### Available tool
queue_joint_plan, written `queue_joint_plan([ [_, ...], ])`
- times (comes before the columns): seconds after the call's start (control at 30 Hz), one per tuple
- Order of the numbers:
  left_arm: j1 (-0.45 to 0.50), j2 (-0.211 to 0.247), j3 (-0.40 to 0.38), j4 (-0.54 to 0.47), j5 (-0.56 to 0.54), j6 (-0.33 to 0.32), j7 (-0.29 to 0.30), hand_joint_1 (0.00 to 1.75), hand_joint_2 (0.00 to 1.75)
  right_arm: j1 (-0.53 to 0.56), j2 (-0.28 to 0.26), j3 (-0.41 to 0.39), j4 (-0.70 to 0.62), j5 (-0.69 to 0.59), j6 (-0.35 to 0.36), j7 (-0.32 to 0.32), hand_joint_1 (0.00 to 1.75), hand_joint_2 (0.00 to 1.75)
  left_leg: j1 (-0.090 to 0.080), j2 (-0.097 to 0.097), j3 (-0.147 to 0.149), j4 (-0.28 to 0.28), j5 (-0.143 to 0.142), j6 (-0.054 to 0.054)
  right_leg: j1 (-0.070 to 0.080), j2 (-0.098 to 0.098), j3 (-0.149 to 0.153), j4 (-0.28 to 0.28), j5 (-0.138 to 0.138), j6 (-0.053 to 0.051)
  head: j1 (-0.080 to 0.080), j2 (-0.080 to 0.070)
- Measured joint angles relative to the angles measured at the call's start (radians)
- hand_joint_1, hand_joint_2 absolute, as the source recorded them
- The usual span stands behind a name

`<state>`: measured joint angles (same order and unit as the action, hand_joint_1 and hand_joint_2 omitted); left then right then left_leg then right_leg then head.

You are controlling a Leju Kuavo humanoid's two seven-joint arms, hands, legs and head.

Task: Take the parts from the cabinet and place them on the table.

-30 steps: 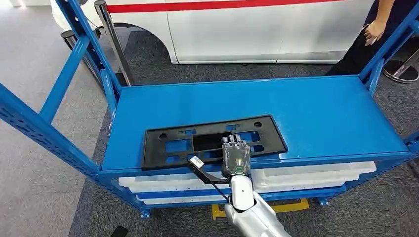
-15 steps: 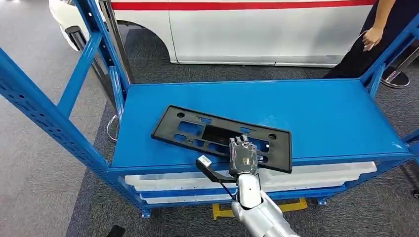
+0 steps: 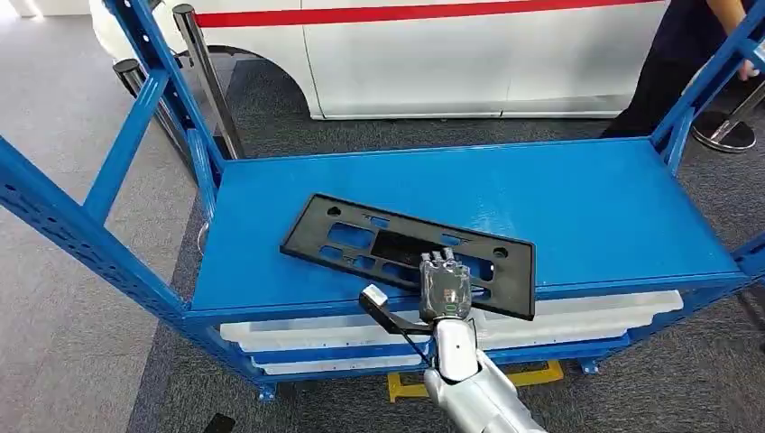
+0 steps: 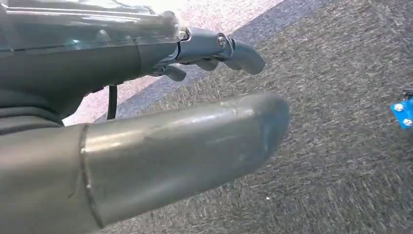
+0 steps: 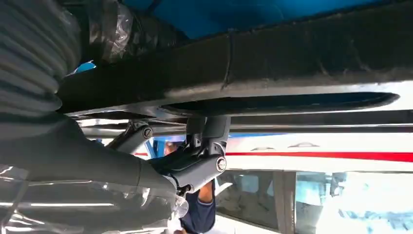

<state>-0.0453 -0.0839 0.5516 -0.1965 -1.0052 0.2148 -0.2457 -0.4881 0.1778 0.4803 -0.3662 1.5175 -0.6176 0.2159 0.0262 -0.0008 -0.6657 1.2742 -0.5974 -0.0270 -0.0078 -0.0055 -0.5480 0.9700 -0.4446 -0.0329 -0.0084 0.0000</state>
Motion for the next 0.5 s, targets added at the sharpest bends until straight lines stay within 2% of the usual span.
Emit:
queue_joint_plan([
  [0.03, 0.0, 0.0, 0.0, 0.0, 0.0, 0.0, 0.0, 0.0, 0.0, 0.0, 0.0, -0.002, 0.0, -0.001, -0.001, 0.0, 1.75, 1.75, 0.002, 0.0, 0.021, -0.043, 0.032, -0.001, -0.001, 0.001, 0.0, 0.003, -0.001, 0.002, 0.0, 0.0],
  [0.07, 0.0, 0.0, 0.0, 0.0, 0.0, 0.0, 0.0, 0.0, 0.0, 0.0, 0.0, -0.005, 0.0, -0.005, -0.004, -0.002, 1.75, 1.75, 0.004, 0.001, 0.069, -0.138, 0.084, -0.003, -0.003, 0.002, 0.0, 0.008, -0.004, 0.006, 0.0, 0.0],
  [0.1, -0.001, 0.0, 0.0, 0.0, 0.0, 0.0, 0.0, 0.0, 0.0, 0.0, 0.0, -0.008, 0.0, -0.013, -0.012, -0.012, 1.75, 1.75, 0.006, 0.001, 0.116, -0.228, 0.124, -0.003, -0.004, 0.004, 0.0, 0.016, -0.009, 0.012, 0.0, 0.0],
  [0.13, -0.002, 0.0, 0.0, 0.0, -0.001, 0.0, 0.0, 0.0, 0.0, 0.001, 0.0, -0.013, 0.0, -0.029, -0.027, -0.039, 1.75, 1.75, 0.006, 0.002, 0.143, -0.28, 0.113, 0.001, -0.003, 0.005, -0.004, 0.023, -0.013, 0.019, 0.0, 0.0],
  [0.17, -0.003, 0.0, 0.003, 0.0, -0.002, 0.0, 0.0, 0.0, 0.0, 0.002, 0.001, -0.028, 0.0, -0.064, -0.045, -0.086, 1.75, 1.75, -0.001, -0.001, 0.139, -0.286, 0.116, 0.012, 0.003, 0.007, -0.009, 0.033, -0.016, 0.026, 0.001, 0.0],
  [0.2, -0.002, 0.0, 0.007, 0.0, -0.001, 0.0, 0.0, 0.0, 0.0, 0.007, 0.007, -0.044, -0.004, -0.119, -0.059, -0.155, 1.75, 1.75, -0.001, -0.001, 0.138, -0.282, 0.115, 0.019, 0.003, 0.008, -0.009, 0.031, -0.014, 0.031, 0.001, 0.0],
  [0.27, 0.002, -0.001, 0.026, 0.0, 0.008, 0.001, -0.001, 0.0, 0.0, 0.03, 0.032, -0.103, -0.037, -0.3, -0.055, -0.386, 1.75, 1.75, -0.002, 0.008, 0.138, -0.283, 0.115, 0.026, 0.004, 0.019, -0.007, 0.024, -0.008, 0.04, 0.001, 0.0],
  [0.3, 0.003, -0.003, 0.033, 0.0, 0.014, 0.002, -0.001, 0.0, 0.0, 0.053, 0.046, -0.128, -0.068, -0.396, -0.036, -0.493, 1.75, 1.75, 0.011, 0.014, 0.144, -0.292, 0.122, 0.035, 0.007, 0.025, -0.011, 0.027, -0.01, 0.044, 0.002, 0.0],
  [0.33, 0.003, -0.005, 0.045, 0.0, 0.022, 0.007, -0.002, 0.0, 0.0, 0.089, 0.067, -0.143, -0.144, -0.523, -0.015, -0.608, 1.75, 1.75, 0.011, 0.021, 0.147, -0.294, 0.124, 0.039, 0.008, 0.02, -0.021, 0.049, -0.034, 0.048, 0.003, 0.0],
  [0.37, 0.003, -0.006, 0.057, 0.0, 0.03, 0.012, -0.002, 0.0, 0.0, 0.126, 0.083, -0.139, -0.224, -0.617, 0.001, -0.668, 1.75, 1.75, 0.012, 0.033, 0.145, -0.295, 0.126, 0.045, 0.007, 0.019, -0.046, 0.103, -0.078, 0.05, 0.002, 0.0],
  [0.43, 0.003, -0.012, 0.087, 0.0, 0.051, 0.026, -0.002, 0.0, 0.0, 0.216, 0.096, -0.098, -0.471, -0.865, 0.07, -0.765, 1.75, 1.75, 0.01, 0.054, 0.136, -0.295, 0.128, 0.047, 0.002, 0.016, -0.121, 0.269, -0.167, 0.055, 0.002, 0.0],
  [0.47, 0.002, -0.015, 0.103, 0.0, 0.057, 0.034, -0.002, 0.0, 0.0, 0.259, 0.081, -0.065, -0.609, -0.962, 0.109, -0.768, 1.75, 1.75, 0.009, 0.06, 0.126, -0.294, 0.13, 0.048, 0.0, 0.014, -0.145, 0.326, -0.188, 0.057, 0.002, 0.0],
  [0.5, 0.001, -0.019, 0.116, 0.0, 0.058, 0.039, -0.002, 0.0, 0.0, 0.297, 0.069, -0.029, -0.734, -1.036, 0.133, -0.741, 1.75, 1.75, 0.007, 0.06, 0.119, -0.294, 0.134, 0.047, -0.001, 0.01, -0.146, 0.339, -0.186, 0.056, 0.003, 0.0],
])
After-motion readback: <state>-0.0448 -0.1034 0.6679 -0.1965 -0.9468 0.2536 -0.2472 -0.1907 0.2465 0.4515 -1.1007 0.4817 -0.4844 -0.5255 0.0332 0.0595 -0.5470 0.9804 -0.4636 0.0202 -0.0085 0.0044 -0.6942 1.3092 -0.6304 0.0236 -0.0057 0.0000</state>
